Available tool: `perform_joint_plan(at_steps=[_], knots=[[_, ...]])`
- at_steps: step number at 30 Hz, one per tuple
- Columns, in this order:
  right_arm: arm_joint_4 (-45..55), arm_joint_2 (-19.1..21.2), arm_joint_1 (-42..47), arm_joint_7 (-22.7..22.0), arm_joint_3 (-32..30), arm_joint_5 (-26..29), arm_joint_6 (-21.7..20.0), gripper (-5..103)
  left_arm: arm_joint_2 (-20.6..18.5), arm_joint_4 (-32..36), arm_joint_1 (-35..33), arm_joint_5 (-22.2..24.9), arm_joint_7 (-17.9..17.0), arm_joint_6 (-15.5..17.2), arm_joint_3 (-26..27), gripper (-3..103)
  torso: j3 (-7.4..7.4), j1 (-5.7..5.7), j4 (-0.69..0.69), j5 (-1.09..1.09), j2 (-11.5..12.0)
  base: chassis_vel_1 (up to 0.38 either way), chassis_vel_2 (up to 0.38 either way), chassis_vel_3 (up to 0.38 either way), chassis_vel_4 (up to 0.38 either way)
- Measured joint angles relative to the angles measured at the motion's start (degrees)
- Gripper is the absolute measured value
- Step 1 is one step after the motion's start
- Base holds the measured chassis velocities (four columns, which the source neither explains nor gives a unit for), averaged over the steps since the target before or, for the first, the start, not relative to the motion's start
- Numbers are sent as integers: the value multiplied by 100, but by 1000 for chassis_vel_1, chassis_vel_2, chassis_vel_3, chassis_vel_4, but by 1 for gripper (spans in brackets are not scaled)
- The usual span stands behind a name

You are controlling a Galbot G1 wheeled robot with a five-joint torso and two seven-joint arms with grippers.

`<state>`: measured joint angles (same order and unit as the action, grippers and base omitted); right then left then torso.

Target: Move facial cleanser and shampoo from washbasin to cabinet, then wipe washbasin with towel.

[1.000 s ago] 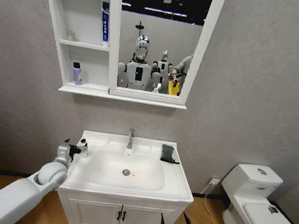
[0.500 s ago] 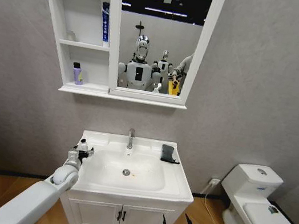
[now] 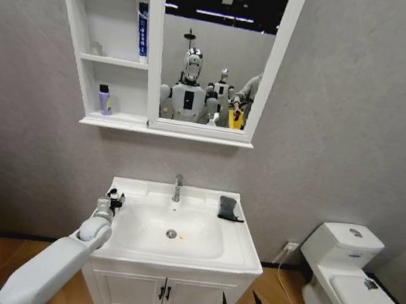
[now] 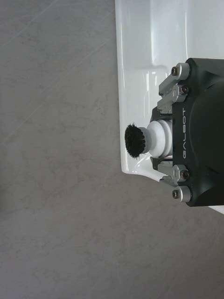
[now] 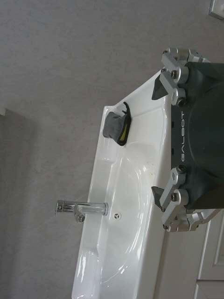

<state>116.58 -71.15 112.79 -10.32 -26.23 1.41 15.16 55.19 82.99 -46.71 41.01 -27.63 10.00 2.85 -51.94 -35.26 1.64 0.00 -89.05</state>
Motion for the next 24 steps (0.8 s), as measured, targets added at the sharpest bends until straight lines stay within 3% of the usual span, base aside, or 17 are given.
perform_joint_plan(at_steps=[6,9,11,14,16,17,19,20,22,24], knots=[[17,23,-4,-7,-10,9,-6,100,-134,207,-69,45,24,-1,16,37,-1,0,0,-3,0,0,0,0,0],[25,19,-5,-8,-11,10,-6,100,-430,591,-94,208,-27,68,32,37,0,0,2,-2,0,0,0,0,0],[37,13,-23,-9,-6,10,-6,100,-978,1269,-67,450,-113,219,65,37,0,0,-1,-2,0,0,0,0,0],[37,9,-35,-9,-3,10,-6,100,-1255,1604,21,549,-151,322,88,37,0,0,-2,0,0,0,0,0,0],[36,-5,-63,-9,13,5,-6,100,-1820,2404,395,949,-303,674,102,37,0,0,0,-1,0,0,0,0,0],[36,-5,-63,-9,13,5,-6,100,-1820,2404,395,949,-303,674,102,37,0,0,0,-1,0,0,0,0,0],[24,-12,-103,-8,57,-3,-4,100,-2354,3029,967,1792,-535,1182,185,37,0,1,3,1,-1,0,0,0,0],[24,-12,-103,-8,57,-3,-4,100,-2354,3029,967,1792,-535,1182,185,37,0,1,3,1,-1,0,0,0,0],[-9,47,-203,-1,126,2,-8,100,-2796,3291,1402,2521,-624,1484,301,37,0,0,-1,1,0,0,0,0,0],[-34,61,-223,5,148,3,-9,100,-2931,3300,1662,2745,-586,1645,292,37,0,1,-2,2,0,0,0,0,0]])
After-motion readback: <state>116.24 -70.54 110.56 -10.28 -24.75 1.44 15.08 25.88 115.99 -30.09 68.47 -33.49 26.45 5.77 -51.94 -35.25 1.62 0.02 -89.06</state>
